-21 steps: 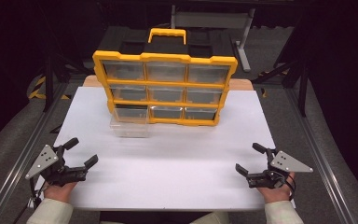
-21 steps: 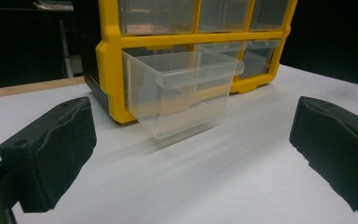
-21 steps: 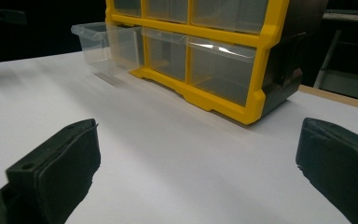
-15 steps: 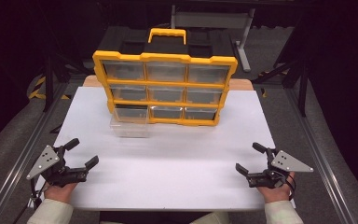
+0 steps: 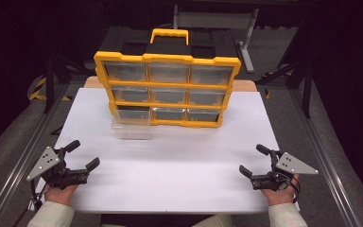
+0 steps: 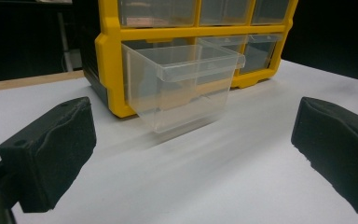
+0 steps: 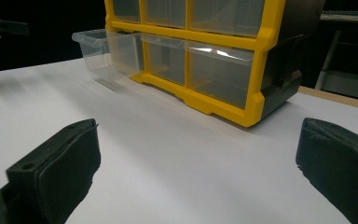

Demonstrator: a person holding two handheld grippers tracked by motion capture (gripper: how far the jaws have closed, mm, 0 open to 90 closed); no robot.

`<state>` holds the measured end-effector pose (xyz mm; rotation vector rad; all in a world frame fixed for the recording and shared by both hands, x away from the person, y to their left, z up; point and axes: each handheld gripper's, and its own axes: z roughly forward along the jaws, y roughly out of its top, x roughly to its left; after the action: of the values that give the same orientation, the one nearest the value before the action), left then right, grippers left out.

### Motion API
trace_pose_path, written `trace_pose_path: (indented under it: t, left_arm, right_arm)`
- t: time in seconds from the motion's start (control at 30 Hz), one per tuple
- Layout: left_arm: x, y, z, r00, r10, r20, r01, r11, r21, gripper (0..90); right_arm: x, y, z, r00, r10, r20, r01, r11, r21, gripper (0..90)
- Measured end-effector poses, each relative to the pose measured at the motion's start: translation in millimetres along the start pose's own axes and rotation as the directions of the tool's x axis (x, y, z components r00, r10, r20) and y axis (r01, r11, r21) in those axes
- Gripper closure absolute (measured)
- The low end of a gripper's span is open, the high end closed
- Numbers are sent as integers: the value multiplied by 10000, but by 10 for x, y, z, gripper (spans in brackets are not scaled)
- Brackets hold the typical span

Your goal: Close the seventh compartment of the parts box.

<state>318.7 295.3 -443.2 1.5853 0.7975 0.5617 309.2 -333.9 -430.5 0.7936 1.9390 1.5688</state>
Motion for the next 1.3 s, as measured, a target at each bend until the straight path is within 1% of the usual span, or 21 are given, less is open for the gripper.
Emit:
trace_pose_path:
  t: [0.13,0.27,0.37,0.47,0.7,0.8,0.93,1.03,1.13,1.3]
  left_arm:
    - [1,6,4,10000,-16,-16,16,10000,-43,5]
    - [2,9,15,10000,-16,59,16,10000,91,5]
    - [-2,13,20,10000,25,19,-25,10000,20,4]
    - [0,51,9,10000,-54,31,54,9999,-144,5]
    - [-6,137,-8,9999,69,88,-65,9992,-398,5]
    - [-24,165,-15,9998,168,104,-163,9989,-438,6]
    - [-29,213,-29,9998,125,171,-116,9986,-524,6]
    - [-33,245,-63,9996,229,146,-220,9982,-559,6]
    - [-31,267,-82,9997,220,110,-212,9976,-658,6]
    - [-44,299,-81,9996,181,202,-167,9976,-666,9]
  right_arm:
    - [-3,-2,-1,10000,18,23,-18,10000,10,4]
    - [-6,-3,2,10000,18,30,-18,10000,7,4]
    - [-1,-1,10,10000,6,1,-6,10000,63,4]
    - [-1,-3,14,10000,-10,-11,10,10000,71,4]
    - [1,-1,15,10000,-12,-32,13,10000,53,4]
    - [0,-2,15,10000,-16,-17,16,10000,78,4]
    - [1,-2,16,10000,10,-73,-9,10000,42,4]
    - [3,4,9,10000,-1,-73,1,10000,-12,3]
    - [2,5,1,10000,13,-43,-13,10000,-30,3]
    - [-1,-1,6,10000,33,-49,-32,10000,32,3]
